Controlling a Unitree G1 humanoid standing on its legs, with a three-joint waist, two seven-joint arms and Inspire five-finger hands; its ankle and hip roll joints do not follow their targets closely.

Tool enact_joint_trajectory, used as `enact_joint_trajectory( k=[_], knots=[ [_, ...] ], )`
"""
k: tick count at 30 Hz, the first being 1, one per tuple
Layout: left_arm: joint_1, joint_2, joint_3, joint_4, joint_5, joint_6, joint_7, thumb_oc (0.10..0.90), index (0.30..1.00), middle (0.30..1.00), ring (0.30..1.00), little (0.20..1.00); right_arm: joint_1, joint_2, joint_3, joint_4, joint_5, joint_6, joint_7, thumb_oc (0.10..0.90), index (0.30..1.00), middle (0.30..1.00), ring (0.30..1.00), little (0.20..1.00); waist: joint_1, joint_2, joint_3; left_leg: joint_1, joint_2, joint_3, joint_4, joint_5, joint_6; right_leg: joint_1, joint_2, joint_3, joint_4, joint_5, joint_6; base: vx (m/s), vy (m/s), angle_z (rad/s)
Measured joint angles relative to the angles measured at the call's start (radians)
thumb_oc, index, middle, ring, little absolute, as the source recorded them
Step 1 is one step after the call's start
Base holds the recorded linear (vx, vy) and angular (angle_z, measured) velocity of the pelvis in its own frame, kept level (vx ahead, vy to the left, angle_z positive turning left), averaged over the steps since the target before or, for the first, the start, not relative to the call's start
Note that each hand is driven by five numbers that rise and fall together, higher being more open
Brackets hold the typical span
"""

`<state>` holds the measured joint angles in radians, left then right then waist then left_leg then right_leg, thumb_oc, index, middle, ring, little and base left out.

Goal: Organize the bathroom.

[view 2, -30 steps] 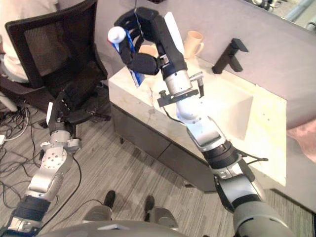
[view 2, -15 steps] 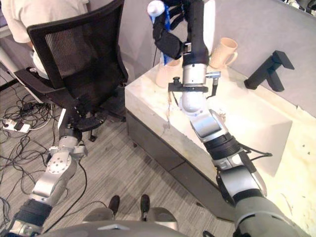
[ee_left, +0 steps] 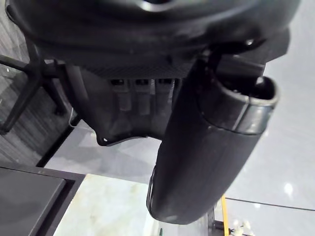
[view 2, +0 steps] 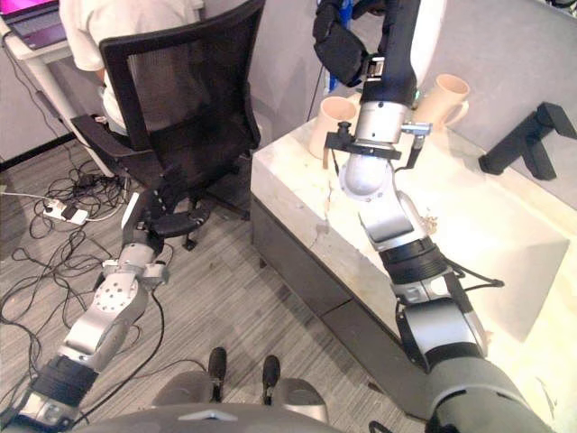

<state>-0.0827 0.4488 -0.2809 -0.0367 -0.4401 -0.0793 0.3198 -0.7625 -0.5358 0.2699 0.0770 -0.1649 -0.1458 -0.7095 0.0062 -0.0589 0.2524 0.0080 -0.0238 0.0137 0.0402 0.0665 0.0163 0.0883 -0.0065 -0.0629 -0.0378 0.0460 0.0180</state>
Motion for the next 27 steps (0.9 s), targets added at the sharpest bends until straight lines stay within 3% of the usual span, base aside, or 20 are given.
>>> enact_joint_trajectory(
  k=[7, 10, 13, 18, 27],
  knots=[
    [0.008, 0.0, -0.001, 0.003, -0.02, 0.009, -0.001, 0.8, 0.9, 0.9, 0.9, 0.9, 0.0, 0.003, 0.061, 0.07, -0.025, -0.001, -0.034, 0.4, 0.3, 0.3, 0.3, 0.3, 0.034, -0.001, 0.0, 0.021, -0.001, 0.012, 0.044, -0.023, -0.019, 0.026, -0.006, 0.088, -0.04, 0.036, -0.009, 0.27, 0.186, -0.38],
    [0.007, 0.001, -0.001, 0.011, -0.021, 0.009, -0.023, 0.8, 0.9, 0.9, 0.9, 0.9, 0.0, -0.001, 0.064, 0.096, -0.024, -0.009, -0.05, 0.4, 0.3, 0.3, 0.3, 0.3, 0.032, 0.003, 0.0, 0.04, -0.003, 0.018, 0.016, -0.033, -0.001, 0.028, -0.007, 0.088, -0.039, 0.037, -0.007, 0.16, 0.187, -0.11],
    [0.013, 0.026, -0.051, 0.011, -0.021, 0.009, -0.017, 0.8, 0.9, 0.9, 0.9, 0.9, 0.0, 0.0, 0.065, 0.106, -0.025, -0.058, -0.063, 0.4, 0.3, 0.3, 0.3, 0.3, 0.026, 0.006, 0.0, 0.049, -0.004, 0.033, -0.034, -0.013, 0.02, -0.004, -0.009, 0.086, -0.014, 0.033, -0.002, 0.13, 0.141, -0.08],
    [0.017, 0.031, -0.067, 0.011, -0.021, 0.008, 0.018, 0.8, 0.9, 0.9, 0.9, 0.9, 0.002, 0.003, 0.066, 0.104, -0.025, -0.08, -0.059, 0.4, 0.3, 0.3, 0.3, 0.3, 0.02, 0.007, 0.0, 0.073, -0.003, 0.068, -0.064, -0.008, 0.021, -0.013, -0.008, 0.094, -0.002, 0.034, 0.0, 0.15, 0.064, -0.2],
    [0.021, 0.031, -0.061, 0.011, -0.021, 0.008, 0.025, 0.8, 0.9, 0.9, 0.9, 0.9, 0.002, 0.006, 0.068, 0.099, -0.022, -0.08, -0.044, 0.4, 0.3, 0.3, 0.3, 0.3, 0.024, 0.01, -0.002, 0.085, -0.002, 0.075, -0.08, -0.005, 0.025, -0.01, -0.005, 0.094, -0.004, 0.034, 0.0, 0.11, 0.007, -0.04]
  ],
)
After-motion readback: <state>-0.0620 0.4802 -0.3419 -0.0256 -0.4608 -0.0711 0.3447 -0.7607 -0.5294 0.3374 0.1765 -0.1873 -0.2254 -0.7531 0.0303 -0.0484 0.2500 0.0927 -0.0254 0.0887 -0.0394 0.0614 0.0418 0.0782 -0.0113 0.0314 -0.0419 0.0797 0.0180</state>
